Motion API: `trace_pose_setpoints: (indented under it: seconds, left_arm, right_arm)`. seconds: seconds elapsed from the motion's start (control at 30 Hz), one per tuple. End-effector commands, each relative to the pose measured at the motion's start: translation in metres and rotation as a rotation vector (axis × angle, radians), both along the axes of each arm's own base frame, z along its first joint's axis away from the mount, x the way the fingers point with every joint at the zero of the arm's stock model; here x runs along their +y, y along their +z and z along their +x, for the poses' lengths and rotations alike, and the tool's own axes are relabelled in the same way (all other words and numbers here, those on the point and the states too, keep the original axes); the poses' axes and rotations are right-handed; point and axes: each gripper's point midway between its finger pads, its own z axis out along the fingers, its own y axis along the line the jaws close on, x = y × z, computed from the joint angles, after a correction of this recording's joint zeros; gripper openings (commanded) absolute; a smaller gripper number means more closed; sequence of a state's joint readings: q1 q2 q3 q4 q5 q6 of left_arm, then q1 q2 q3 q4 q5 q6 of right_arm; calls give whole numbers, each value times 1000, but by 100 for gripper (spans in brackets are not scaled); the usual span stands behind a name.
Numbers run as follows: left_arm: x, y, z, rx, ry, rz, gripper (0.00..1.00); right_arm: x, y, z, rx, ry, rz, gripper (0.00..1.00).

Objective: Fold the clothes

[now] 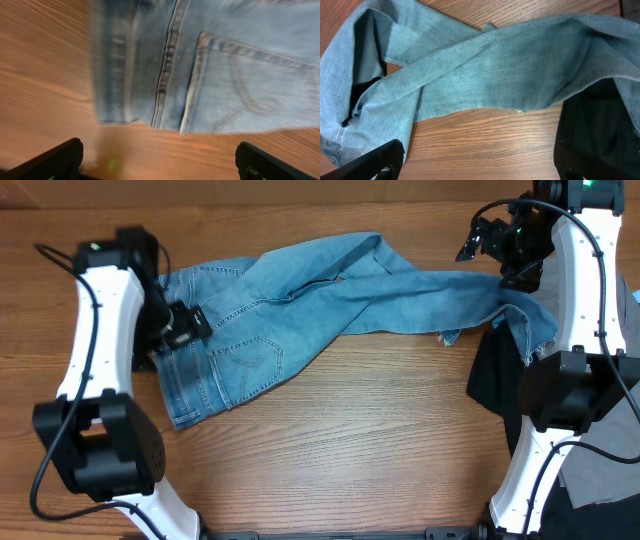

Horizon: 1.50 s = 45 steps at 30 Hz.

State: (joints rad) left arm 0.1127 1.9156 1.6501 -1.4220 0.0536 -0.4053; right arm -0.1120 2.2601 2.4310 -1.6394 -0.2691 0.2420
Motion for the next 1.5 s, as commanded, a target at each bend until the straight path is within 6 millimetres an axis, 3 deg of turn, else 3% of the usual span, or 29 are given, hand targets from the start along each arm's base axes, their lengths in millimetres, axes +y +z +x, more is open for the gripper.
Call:
trace_pose_setpoints:
  seconds: [0.0, 0.2, 0.33, 0.67, 0.77, 0.83, 0.9, 1.0, 1.07, 1.17, 1.47]
  left_arm:
    - [-4, -27, -14, 38, 21, -62, 100]
    - [37, -51, -23, 36, 79, 3, 100]
    - [48, -55, -18, 1, 107, -5, 100]
    - [21, -95, -32, -13, 68, -145, 96]
    - [21, -103, -34, -17, 66, -143, 66]
    - [21, -104, -34, -23, 59, -142, 31]
    - [21, -104, -32, -27, 59, -140, 5]
    - [28, -103, -32, -28, 60, -113, 4]
    - [44, -100, -30, -24, 72, -46, 4]
    - [83, -81, -31, 2, 169, 90, 4]
    - [173, 27, 0, -179, 383, 208, 4]
  right_arm:
    - [-1, 7, 0, -19, 7, -10, 100]
    - [-1, 7, 0, -20, 7, -10, 100]
    - [-1, 7, 2, -29, 7, -11, 100]
    - [-1, 7, 3, -31, 7, -11, 100]
    - [-1, 7, 3, -30, 7, -11, 100]
    - [-1, 7, 3, -30, 8, -11, 100]
    - [0, 7, 3, -30, 8, -11, 100]
    - [2, 7, 2, -27, 14, -10, 100]
    - [6, 7, 2, -25, 22, -10, 100]
    - [13, 6, -1, -16, 40, -10, 100]
    - [40, 5, -5, -4, 102, -19, 100]
